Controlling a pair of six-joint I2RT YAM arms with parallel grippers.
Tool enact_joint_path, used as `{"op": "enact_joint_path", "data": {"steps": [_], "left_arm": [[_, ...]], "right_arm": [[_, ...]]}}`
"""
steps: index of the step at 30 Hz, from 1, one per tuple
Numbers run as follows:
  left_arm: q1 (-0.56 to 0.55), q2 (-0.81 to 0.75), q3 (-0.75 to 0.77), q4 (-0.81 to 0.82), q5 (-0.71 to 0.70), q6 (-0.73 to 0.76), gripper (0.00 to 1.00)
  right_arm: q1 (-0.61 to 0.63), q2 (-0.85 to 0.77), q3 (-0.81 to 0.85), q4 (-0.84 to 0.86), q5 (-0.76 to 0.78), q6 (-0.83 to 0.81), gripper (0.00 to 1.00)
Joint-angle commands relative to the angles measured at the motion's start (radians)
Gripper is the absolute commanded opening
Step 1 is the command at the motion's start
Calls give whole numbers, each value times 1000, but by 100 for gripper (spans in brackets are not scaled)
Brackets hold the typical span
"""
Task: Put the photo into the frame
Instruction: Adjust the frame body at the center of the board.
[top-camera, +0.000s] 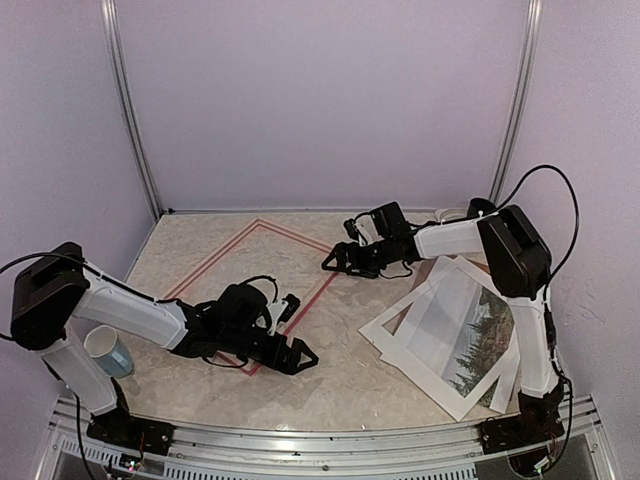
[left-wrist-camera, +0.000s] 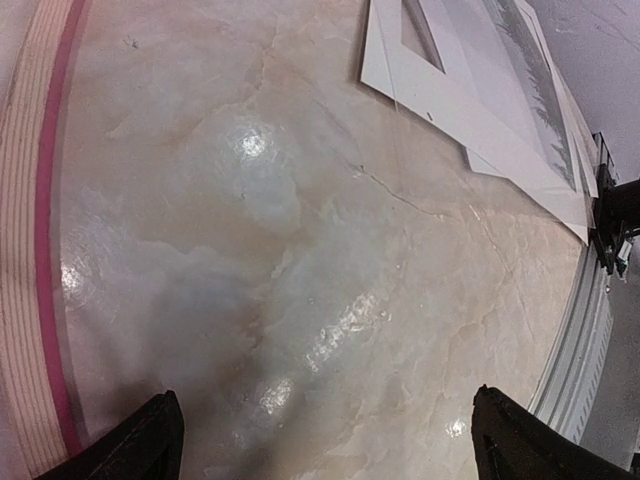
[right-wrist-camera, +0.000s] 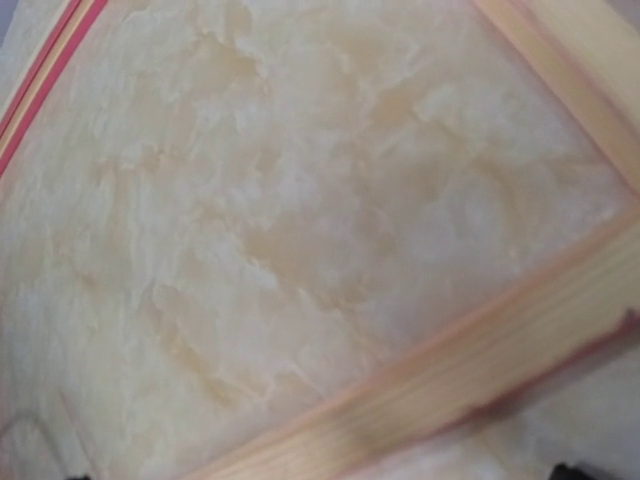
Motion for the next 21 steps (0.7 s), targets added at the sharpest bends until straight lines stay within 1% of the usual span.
{"op": "enact_joint_path", "data": {"steps": [1,4,6,12,16,21], "left_arm": [[-22,35,42,38,32,-14,99],[-23,42,54,28,25,-13,99],[-22,19,57,17,-11,-7,99],[-6,-114,134,-172,-218,57,99],[47,-157,140,-265,-258,69,99],[95,-159,106,-285,-256,80,99]], "right_arm": [[14,44,41,21,-15,4,99],[15,50,48,16,-11,5,99],[14,47,42,16,-9,3,99],[16,44,37,7,-5,-5,99],[16,50,46,-4,-3,-5,99],[17,54,53,-4,-2,-2,99]]}}
